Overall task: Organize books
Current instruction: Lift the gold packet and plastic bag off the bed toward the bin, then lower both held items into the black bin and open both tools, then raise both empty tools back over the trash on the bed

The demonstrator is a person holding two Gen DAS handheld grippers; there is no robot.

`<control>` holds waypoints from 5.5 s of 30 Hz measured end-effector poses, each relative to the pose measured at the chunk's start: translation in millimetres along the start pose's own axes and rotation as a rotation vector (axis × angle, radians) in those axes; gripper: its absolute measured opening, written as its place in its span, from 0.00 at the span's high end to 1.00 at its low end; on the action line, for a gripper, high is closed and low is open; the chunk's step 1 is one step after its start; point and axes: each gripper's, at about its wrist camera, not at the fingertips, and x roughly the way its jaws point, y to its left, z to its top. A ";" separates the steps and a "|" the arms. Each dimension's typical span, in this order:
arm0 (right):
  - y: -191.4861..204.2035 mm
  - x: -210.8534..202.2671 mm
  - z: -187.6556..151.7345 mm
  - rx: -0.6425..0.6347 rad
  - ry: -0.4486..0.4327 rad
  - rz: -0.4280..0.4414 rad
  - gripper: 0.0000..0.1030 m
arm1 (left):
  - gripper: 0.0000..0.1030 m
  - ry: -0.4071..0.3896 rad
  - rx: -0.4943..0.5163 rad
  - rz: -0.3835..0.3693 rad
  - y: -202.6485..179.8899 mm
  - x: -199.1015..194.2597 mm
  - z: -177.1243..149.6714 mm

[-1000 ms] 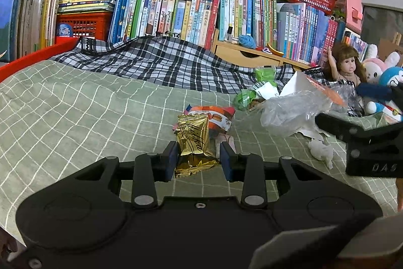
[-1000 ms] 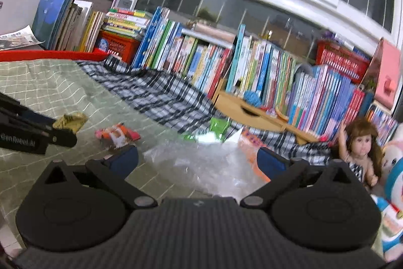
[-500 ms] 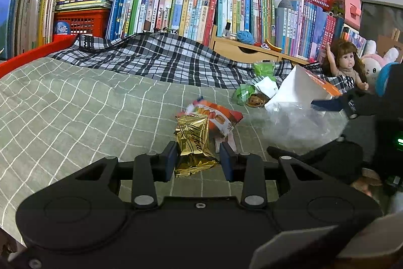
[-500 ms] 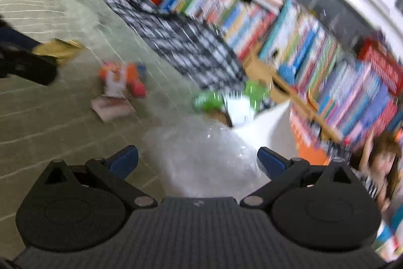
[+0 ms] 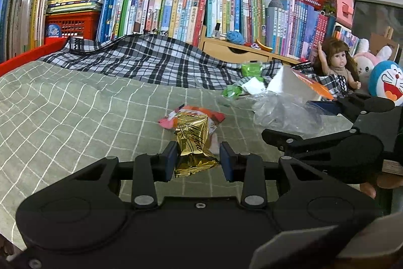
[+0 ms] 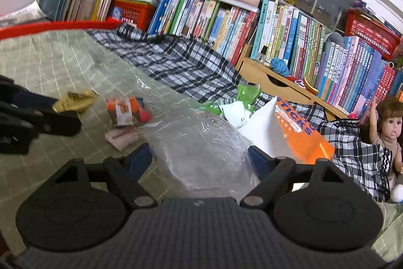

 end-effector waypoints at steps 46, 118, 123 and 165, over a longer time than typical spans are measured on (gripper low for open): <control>8.2 -159.6 -63.5 0.129 -0.021 0.041 0.19 | 0.67 0.048 0.156 -0.168 -76.6 -103.8 -42.3; 61.7 -107.1 -214.2 0.362 0.500 0.255 0.14 | 0.58 0.619 0.191 -0.103 -62.9 -46.0 -194.0; 62.3 -105.6 -215.8 0.362 0.500 0.250 0.08 | 0.47 0.608 0.191 -0.106 -63.6 -49.9 -190.3; -58.6 -84.0 -67.0 0.358 0.039 -0.021 0.05 | 0.07 -0.009 0.069 0.004 -21.9 10.7 35.7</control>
